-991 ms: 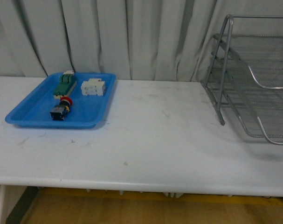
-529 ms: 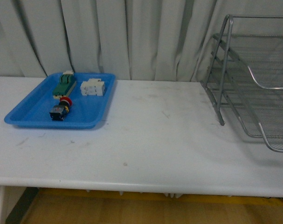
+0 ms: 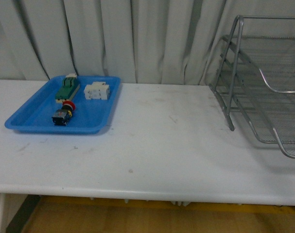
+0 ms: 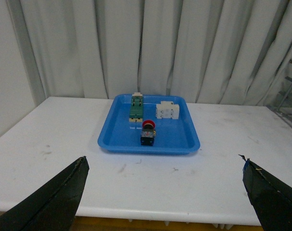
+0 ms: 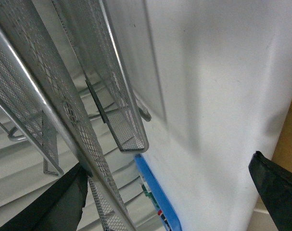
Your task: Place button on rack with both arms
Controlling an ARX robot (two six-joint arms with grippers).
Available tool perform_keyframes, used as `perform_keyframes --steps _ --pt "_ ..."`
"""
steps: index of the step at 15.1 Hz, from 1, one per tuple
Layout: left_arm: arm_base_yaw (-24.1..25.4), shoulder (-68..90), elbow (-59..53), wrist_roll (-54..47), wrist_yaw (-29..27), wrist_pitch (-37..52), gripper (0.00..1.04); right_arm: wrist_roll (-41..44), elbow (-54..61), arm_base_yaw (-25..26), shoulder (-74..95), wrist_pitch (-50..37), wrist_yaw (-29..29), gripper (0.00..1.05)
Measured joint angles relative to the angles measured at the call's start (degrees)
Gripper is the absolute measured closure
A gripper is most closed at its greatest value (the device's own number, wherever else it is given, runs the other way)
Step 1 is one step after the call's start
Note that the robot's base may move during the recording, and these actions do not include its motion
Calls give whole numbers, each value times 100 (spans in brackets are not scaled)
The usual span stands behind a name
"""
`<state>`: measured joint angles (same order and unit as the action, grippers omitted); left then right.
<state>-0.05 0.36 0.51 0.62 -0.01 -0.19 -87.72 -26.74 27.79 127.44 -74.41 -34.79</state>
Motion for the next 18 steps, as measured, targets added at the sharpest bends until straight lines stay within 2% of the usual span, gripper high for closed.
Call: perform_keyframes --steps 1,7,12,13,14,15,16,18 --pt "0 0 0 0 0 0 7 -35 22 2 -50 2 2 7" --pt "0 0 0 0 0 0 7 -197 490 46 -741 74 -160 6" --pt "0 0 0 0 0 2 7 -621 1244 498 -2188 120 -306 7" --pt "0 0 0 0 -13 4 7 289 1453 396 -3421 1770 173 15" --pt "9 0 0 0 4 -2 7 2284 1735 13 -5528 3414 616 30" --pt "7 0 0 -2 0 9 7 3875 1740 -284 -7191 4465 968 41" --pt "4 0 0 0 -2 0 7 5563 1751 -632 -9025 5366 1285 54" --pt "4 0 0 -2 0 2 7 7691 1923 -1137 -10561 6024 1801 77"
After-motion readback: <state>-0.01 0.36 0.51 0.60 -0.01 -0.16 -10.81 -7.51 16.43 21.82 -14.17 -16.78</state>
